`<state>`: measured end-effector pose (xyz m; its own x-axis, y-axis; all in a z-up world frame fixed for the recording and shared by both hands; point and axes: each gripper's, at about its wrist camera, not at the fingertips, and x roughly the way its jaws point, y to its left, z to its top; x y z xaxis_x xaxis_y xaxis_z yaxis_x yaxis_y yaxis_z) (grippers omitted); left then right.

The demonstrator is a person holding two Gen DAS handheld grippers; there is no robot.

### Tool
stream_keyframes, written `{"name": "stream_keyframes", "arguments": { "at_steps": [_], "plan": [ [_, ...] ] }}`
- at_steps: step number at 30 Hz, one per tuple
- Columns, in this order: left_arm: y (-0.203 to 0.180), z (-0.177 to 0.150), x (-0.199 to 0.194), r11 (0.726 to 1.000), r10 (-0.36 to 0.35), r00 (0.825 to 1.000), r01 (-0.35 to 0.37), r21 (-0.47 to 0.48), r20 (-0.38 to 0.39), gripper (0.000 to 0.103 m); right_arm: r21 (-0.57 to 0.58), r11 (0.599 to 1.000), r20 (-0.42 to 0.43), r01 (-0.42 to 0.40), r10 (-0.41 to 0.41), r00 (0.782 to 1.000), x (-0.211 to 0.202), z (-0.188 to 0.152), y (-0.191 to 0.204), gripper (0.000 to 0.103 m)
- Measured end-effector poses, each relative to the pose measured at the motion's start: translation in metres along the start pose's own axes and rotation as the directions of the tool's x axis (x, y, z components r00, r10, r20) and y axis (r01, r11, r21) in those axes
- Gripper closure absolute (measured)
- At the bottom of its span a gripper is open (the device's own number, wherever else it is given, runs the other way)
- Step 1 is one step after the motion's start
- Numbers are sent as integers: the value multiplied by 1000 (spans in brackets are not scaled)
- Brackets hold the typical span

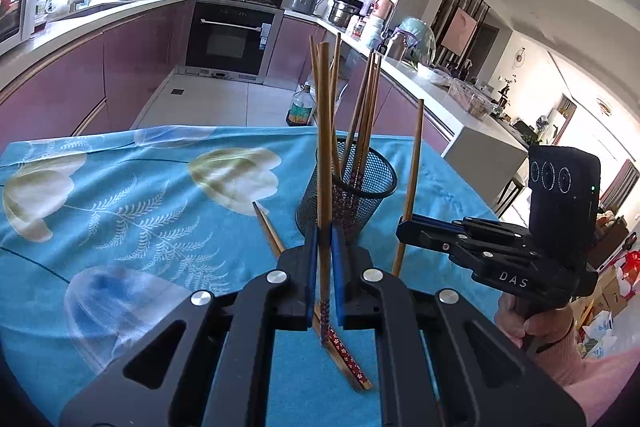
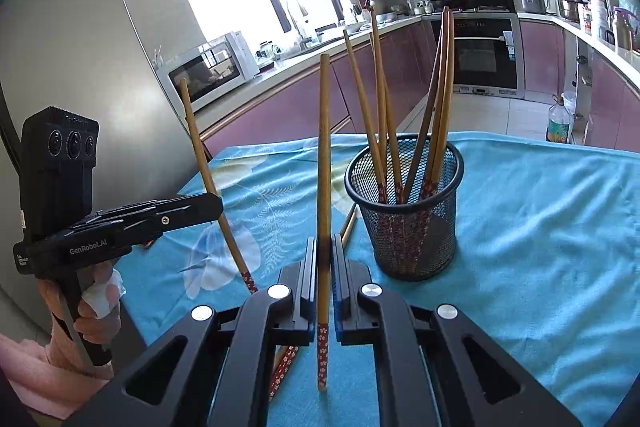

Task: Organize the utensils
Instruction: 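Raise both chopsticks upright and carry them above the mesh cup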

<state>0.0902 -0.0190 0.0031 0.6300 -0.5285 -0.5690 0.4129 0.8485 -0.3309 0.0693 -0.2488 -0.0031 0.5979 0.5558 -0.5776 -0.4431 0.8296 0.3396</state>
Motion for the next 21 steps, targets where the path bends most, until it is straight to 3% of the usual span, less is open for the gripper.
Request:
{"name": "stream_keyframes", "arguments": {
  "at_steps": [21],
  "plan": [
    [-27, 54, -12, 998, -48, 991, 42, 52, 125, 95, -46, 998, 141, 47, -40, 989, -37, 44, -5, 97]
  ]
}}
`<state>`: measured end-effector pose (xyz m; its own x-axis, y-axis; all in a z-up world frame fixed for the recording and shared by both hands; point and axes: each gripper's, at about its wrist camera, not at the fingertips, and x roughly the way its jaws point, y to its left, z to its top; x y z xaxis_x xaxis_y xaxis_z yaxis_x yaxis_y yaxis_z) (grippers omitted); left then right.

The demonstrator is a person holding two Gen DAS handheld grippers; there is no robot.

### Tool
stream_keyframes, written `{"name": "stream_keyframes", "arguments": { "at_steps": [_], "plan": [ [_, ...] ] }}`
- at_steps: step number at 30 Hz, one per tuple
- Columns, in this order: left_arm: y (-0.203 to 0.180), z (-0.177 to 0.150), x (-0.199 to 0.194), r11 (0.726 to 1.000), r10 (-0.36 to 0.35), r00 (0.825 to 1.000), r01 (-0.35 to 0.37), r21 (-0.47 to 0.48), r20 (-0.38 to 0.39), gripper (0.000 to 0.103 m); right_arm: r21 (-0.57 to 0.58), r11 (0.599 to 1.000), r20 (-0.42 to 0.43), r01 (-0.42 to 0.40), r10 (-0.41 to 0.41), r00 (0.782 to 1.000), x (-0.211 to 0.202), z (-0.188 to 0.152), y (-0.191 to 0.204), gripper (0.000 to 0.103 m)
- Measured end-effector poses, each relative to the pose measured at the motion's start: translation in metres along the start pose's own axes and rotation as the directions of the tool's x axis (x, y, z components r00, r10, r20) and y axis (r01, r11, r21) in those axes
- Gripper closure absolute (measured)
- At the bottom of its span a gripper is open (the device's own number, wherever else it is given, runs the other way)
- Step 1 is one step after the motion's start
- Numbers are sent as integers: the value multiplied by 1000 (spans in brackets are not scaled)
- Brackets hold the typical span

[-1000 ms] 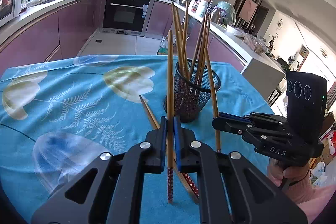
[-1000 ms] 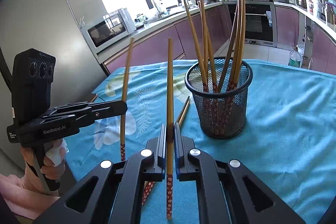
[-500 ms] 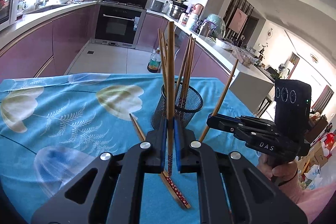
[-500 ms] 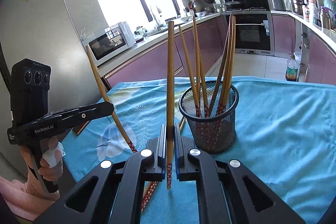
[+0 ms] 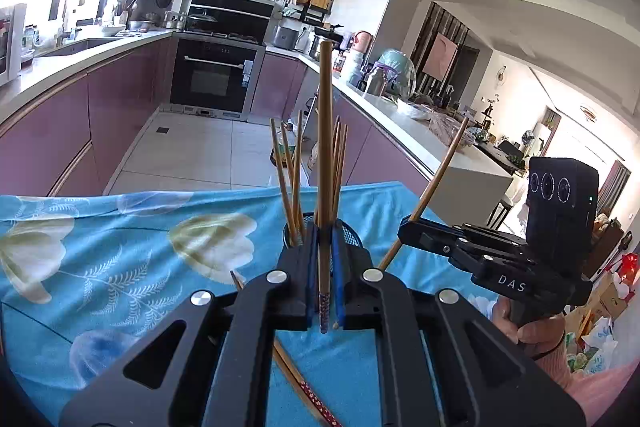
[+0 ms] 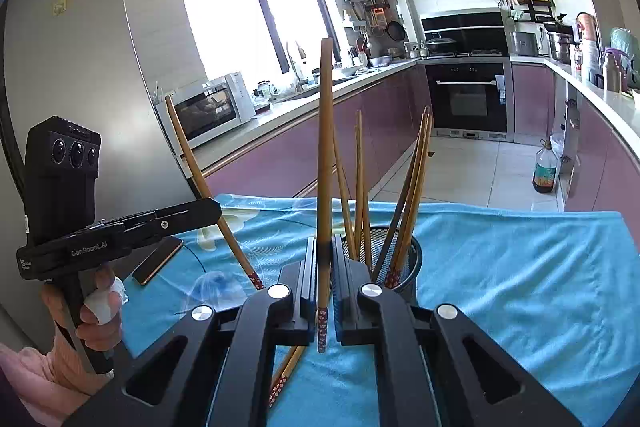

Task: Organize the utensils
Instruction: 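Raise both chopsticks upright and carry them above the mesh cup, then lower both chopsticks into the black mesh cup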

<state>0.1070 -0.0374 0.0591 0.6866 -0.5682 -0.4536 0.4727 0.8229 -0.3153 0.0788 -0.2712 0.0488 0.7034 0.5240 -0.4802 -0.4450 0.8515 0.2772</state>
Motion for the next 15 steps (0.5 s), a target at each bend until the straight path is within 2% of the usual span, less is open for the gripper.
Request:
{"name": "stream_keyframes", "arguments": {
  "at_steps": [15],
  "plan": [
    [-16, 45, 10, 999, 6, 997, -9, 44, 74, 95, -48, 998, 79, 42, -38, 996, -8, 38, -1, 97]
  ]
}}
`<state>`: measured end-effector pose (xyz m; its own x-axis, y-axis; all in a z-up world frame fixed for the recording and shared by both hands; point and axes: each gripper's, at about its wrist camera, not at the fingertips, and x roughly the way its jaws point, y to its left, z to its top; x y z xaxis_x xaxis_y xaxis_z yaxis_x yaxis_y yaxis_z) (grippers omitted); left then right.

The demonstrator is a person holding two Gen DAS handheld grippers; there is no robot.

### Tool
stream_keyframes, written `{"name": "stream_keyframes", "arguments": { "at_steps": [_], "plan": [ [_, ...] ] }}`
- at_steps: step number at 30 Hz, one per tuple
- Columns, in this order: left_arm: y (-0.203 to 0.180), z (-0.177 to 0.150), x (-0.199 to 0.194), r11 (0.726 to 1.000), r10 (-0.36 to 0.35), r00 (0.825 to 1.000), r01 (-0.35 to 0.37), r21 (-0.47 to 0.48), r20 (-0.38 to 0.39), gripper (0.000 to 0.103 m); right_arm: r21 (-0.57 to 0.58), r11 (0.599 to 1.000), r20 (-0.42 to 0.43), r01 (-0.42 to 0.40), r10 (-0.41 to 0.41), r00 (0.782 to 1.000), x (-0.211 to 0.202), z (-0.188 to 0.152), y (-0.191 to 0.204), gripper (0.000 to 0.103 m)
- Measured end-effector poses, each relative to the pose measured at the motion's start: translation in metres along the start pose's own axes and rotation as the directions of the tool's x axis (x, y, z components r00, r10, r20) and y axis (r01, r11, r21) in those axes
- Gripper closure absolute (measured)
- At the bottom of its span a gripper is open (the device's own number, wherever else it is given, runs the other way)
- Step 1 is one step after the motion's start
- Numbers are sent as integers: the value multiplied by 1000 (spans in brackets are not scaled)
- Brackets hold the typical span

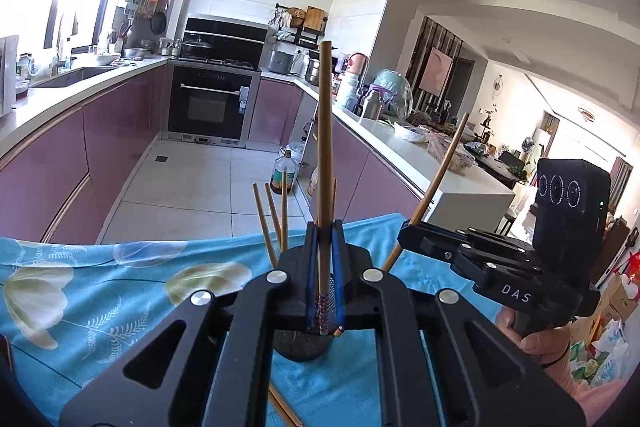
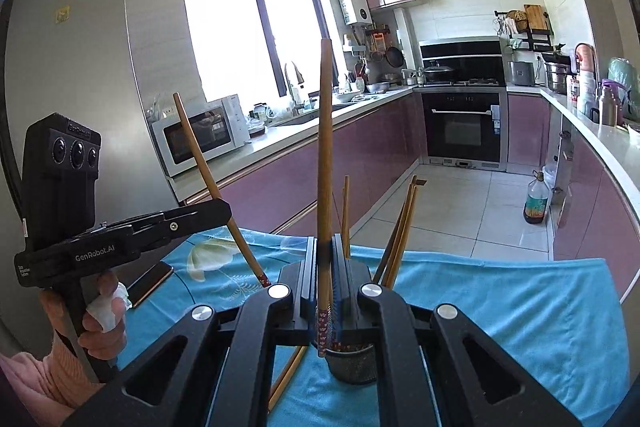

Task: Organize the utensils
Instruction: 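Lower both chopsticks into the black mesh cup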

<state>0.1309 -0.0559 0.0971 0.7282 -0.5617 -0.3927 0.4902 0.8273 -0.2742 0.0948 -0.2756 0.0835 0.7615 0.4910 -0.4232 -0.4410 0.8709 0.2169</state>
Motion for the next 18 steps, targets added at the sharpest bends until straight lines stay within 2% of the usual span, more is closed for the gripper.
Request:
{"name": "stream_keyframes", "arguments": {
  "at_steps": [9, 18],
  "plan": [
    [0, 2, 25, 999, 29, 999, -28, 17, -43, 96, -2, 999, -22, 32, -32, 999, 18, 3, -6, 97],
    [-2, -14, 49, 999, 39, 991, -34, 39, -125, 95, -6, 999, -103, 41, -41, 994, 40, -6, -9, 97]
  ]
}}
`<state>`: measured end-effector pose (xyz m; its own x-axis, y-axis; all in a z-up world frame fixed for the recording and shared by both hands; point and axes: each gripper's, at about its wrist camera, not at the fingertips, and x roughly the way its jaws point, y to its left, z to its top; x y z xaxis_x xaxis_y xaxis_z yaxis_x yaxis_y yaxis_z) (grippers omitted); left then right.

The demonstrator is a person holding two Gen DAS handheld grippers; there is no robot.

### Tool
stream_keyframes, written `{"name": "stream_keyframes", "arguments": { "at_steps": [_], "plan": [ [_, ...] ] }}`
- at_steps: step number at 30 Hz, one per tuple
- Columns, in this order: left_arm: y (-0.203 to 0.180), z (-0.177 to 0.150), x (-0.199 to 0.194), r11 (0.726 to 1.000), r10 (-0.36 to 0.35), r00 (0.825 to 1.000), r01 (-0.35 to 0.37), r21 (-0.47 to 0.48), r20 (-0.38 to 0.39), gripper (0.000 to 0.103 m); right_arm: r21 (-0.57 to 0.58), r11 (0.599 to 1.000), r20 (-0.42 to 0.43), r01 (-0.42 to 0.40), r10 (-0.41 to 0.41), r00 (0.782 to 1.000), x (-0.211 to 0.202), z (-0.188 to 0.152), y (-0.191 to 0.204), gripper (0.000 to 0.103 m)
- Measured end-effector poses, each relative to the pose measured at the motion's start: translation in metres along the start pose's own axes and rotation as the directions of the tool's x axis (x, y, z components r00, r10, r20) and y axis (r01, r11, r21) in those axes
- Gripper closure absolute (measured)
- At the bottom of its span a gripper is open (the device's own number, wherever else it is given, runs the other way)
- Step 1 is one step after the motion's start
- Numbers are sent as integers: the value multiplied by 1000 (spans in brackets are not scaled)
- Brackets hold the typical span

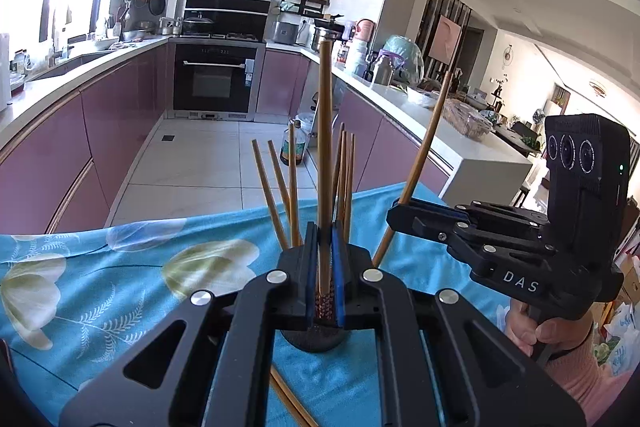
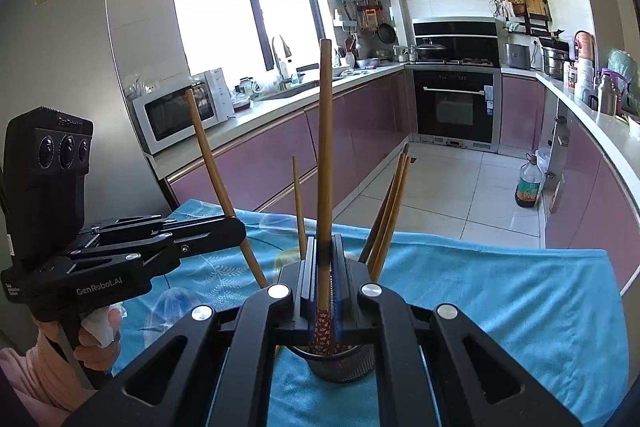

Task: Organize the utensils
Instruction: 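Lower both chopsticks into the black mesh cup, then open both tools to drop the chopsticks into the cup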

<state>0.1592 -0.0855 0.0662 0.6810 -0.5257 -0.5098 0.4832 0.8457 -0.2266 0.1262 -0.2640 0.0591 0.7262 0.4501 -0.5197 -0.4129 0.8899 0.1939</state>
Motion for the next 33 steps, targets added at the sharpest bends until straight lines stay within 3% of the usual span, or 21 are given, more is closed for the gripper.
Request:
{"name": "stream_keyframes", "arguments": {
  "at_steps": [13, 23, 33],
  "plan": [
    [5, -17, 36, 1000, 15, 993, -12, 26, -121, 95, 4, 1000, -111, 10, -10, 994, 28, -12, -4, 97],
    [14, -19, 47, 1000, 29, 990, -29, 2, -137, 95, 26, 1000, -116, 8, -5, 993, 34, -16, -7, 95],
    [21, -25, 46, 999, 41, 992, -42, -1, -123, 87, 37, 999, -102, -3, 7, 995, 29, -20, -7, 88]
  ]
}}
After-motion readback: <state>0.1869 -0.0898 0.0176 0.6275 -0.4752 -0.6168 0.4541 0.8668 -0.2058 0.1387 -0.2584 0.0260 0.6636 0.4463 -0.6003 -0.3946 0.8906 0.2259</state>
